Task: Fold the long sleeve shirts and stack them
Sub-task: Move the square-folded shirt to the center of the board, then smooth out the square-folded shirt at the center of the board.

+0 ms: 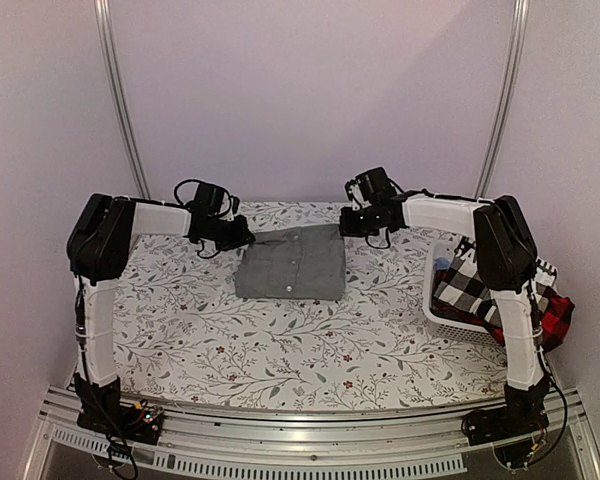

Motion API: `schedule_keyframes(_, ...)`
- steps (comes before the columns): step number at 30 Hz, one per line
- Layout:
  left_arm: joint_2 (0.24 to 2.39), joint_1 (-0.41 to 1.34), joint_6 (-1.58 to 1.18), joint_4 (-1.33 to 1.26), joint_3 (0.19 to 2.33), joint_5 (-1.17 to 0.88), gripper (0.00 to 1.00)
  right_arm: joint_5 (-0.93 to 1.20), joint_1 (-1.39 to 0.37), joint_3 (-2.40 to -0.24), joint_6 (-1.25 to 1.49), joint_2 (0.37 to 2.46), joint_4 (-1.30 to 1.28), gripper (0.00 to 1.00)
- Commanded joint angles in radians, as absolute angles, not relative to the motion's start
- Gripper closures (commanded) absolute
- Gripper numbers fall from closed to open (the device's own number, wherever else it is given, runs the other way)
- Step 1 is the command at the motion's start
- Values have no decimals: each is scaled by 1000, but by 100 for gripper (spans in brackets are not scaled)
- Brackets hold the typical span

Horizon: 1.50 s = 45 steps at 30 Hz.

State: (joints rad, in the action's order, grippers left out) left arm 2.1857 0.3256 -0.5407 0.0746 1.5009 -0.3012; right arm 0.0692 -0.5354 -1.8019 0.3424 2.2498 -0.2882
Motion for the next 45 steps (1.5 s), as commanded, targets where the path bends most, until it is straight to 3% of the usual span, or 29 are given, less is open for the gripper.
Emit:
schedule_keyframes(1, 2242, 293, -498, 151, 1621, -306, 78, 84, -515, -1891, 305, 2348, -327, 85)
schedule_keyframes(3, 2244, 290, -482, 192, 1667, -292, 71, 82, -515, -1899, 306, 2354, -340, 64)
schedule_keyframes(5, 2225, 286, -481, 215, 1685, -281, 59, 65, -514, -1904, 306, 2344, -359, 49)
schedule_keyframes(9, 2130, 287, -491, 227, 1623, -261, 44, 11, -515, -1923, 283, 2300, -426, 40)
schedule_keyframes(12, 2023, 306, -501, 219, 1515, -271, 45, 12, -519, -1907, 285, 2242, -466, 40)
schedule_keyframes(18, 1894, 376, -530, 196, 1340, -287, 60, 34, -598, -1785, 311, 2108, -457, 52)
schedule_keyframes(27, 1915, 434, -556, 138, 1196, -284, 78, 47, -727, -1642, 345, 2085, -411, 62)
schedule_keyframes(36, 1897, 470, -631, 62, 995, -283, 83, 76, -754, -1526, 371, 2130, -362, 62)
schedule_keyframes(45, 1834, 479, -641, 70, 925, -280, 83, 52, -772, -1433, 386, 2114, -364, 60)
